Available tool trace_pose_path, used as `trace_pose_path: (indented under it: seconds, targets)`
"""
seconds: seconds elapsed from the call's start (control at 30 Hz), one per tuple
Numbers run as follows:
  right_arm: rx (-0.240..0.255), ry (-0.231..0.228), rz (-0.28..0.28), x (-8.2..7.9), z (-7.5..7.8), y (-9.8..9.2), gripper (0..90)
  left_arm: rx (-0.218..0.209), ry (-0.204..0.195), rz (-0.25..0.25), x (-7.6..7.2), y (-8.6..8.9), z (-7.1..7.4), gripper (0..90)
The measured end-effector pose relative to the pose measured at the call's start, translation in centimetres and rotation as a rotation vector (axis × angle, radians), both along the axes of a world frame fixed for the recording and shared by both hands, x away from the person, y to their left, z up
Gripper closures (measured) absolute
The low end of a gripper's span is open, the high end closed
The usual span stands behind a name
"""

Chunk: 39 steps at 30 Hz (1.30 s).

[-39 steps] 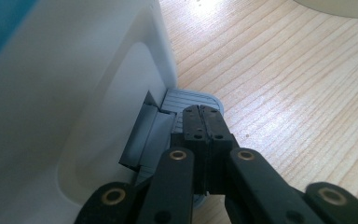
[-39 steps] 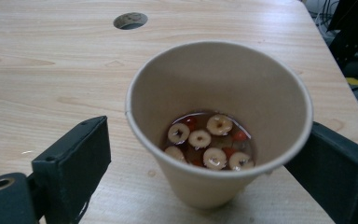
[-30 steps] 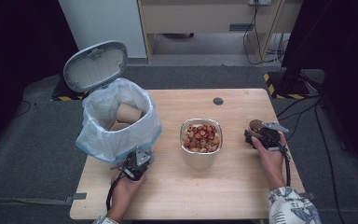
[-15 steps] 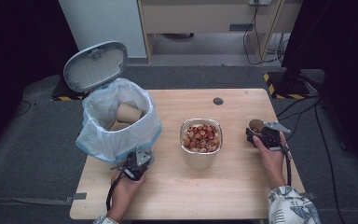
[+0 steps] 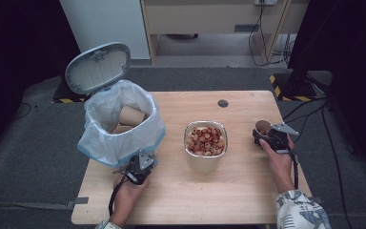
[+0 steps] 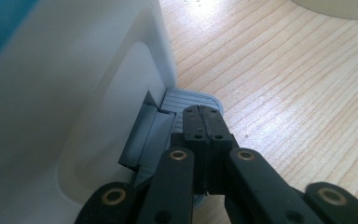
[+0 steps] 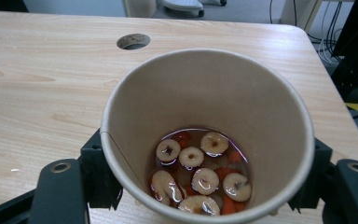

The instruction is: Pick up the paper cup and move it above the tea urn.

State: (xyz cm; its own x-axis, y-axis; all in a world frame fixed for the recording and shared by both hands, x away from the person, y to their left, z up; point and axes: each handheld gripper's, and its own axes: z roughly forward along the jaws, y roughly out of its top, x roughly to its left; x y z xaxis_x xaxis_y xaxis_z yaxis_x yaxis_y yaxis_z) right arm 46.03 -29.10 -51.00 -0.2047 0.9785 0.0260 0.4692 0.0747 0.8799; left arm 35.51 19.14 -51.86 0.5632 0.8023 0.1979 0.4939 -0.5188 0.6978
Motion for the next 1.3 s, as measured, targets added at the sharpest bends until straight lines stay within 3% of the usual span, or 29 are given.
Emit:
trace_pose_path:
  seconds: [0.3, 0.83, 1.3]
  targets:
    - [-0.071, -0.033, 0.091, 0.2, 2.7, -0.2, 30.6, -0.002, 0.001, 0.000, 0.0, 0.0, 0.0, 89.4]
    - [-0.110, -0.085, 0.329, 1.6, 8.2, 0.5, 30.8, -0.023, 0.006, 0.012, 0.0, 0.1, 0.0, 89.5]
    - [-0.173, -0.138, 0.420, 3.4, 12.0, 2.3, 31.7, -0.034, 0.008, 0.009, 0.1, 0.3, 0.0, 89.5]
